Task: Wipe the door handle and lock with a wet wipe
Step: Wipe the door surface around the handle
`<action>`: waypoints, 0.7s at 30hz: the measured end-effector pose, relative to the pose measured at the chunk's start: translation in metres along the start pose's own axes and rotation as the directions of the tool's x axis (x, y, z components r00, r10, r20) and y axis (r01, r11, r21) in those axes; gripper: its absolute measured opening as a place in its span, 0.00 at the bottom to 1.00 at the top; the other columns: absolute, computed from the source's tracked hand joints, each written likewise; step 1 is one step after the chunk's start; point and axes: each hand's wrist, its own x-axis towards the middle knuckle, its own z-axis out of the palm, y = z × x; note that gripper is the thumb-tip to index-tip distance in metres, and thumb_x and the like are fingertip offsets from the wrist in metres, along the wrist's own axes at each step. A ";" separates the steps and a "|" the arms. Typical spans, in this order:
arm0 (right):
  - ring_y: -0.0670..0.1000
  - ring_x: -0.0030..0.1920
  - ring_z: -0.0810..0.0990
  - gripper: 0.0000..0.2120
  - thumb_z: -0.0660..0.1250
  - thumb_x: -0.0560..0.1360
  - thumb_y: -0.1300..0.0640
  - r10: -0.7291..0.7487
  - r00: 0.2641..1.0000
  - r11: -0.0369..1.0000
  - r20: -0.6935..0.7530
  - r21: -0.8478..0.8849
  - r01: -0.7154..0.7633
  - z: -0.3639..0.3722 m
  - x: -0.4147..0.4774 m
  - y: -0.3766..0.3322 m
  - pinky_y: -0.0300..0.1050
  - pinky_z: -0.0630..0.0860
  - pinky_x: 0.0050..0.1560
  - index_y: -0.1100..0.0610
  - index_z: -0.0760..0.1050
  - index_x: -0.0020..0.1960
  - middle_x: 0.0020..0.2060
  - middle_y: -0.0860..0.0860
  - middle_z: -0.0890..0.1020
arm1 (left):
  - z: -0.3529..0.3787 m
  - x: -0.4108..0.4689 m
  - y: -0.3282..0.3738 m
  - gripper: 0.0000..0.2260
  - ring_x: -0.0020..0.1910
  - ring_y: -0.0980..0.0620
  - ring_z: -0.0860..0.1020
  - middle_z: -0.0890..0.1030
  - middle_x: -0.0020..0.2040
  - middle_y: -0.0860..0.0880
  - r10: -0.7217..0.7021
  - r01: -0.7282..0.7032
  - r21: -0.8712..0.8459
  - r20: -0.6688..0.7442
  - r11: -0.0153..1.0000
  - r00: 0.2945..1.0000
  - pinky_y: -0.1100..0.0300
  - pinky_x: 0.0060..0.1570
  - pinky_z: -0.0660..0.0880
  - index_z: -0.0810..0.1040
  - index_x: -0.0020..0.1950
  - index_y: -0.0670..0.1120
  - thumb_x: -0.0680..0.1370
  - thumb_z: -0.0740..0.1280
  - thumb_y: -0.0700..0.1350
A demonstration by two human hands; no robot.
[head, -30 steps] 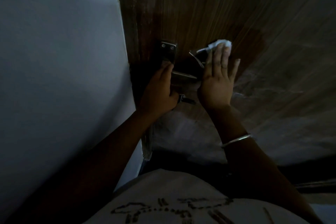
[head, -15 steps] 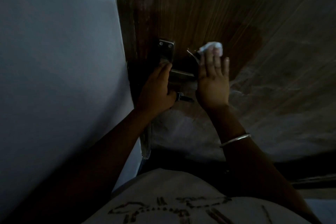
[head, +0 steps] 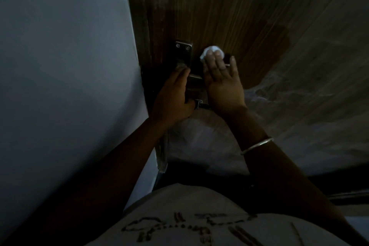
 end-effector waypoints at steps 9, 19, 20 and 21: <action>0.63 0.72 0.60 0.29 0.49 0.72 0.54 0.148 0.988 0.988 0.052 0.043 -0.150 -0.001 -0.021 0.009 0.65 0.50 0.69 0.64 0.64 0.71 0.72 0.61 0.63 | -0.001 0.000 -0.004 0.34 0.75 0.44 0.55 0.57 0.75 0.43 0.007 -0.007 -0.026 0.003 1.000 1.000 0.57 0.70 0.55 0.56 0.73 0.44 0.71 0.68 0.41; 0.60 0.74 0.57 0.31 0.52 0.73 0.47 0.056 0.981 0.995 0.184 0.068 -0.069 -0.011 0.001 -0.013 0.63 0.41 0.69 0.61 0.63 0.72 0.74 0.57 0.61 | -0.001 0.000 -0.004 0.33 0.75 0.44 0.53 0.57 0.75 0.41 0.052 -0.053 0.055 0.011 0.997 0.999 0.59 0.69 0.49 0.56 0.73 0.42 0.73 0.68 0.43; 0.61 0.73 0.60 0.32 0.50 0.71 0.46 0.111 0.982 0.989 0.153 0.081 -0.124 -0.009 -0.005 -0.011 0.64 0.44 0.69 0.62 0.65 0.70 0.73 0.58 0.63 | -0.002 -0.001 -0.004 0.33 0.75 0.45 0.53 0.57 0.76 0.42 0.050 -0.051 0.045 0.018 0.998 0.999 0.59 0.70 0.50 0.55 0.73 0.42 0.73 0.67 0.42; 0.62 0.72 0.61 0.33 0.51 0.70 0.46 0.171 0.978 0.979 0.118 0.094 -0.183 -0.006 -0.013 -0.007 0.65 0.46 0.69 0.63 0.67 0.69 0.72 0.59 0.64 | -0.002 -0.001 -0.004 0.33 0.75 0.45 0.53 0.57 0.76 0.42 0.049 -0.050 0.037 0.021 0.998 0.999 0.58 0.70 0.51 0.55 0.74 0.43 0.73 0.67 0.42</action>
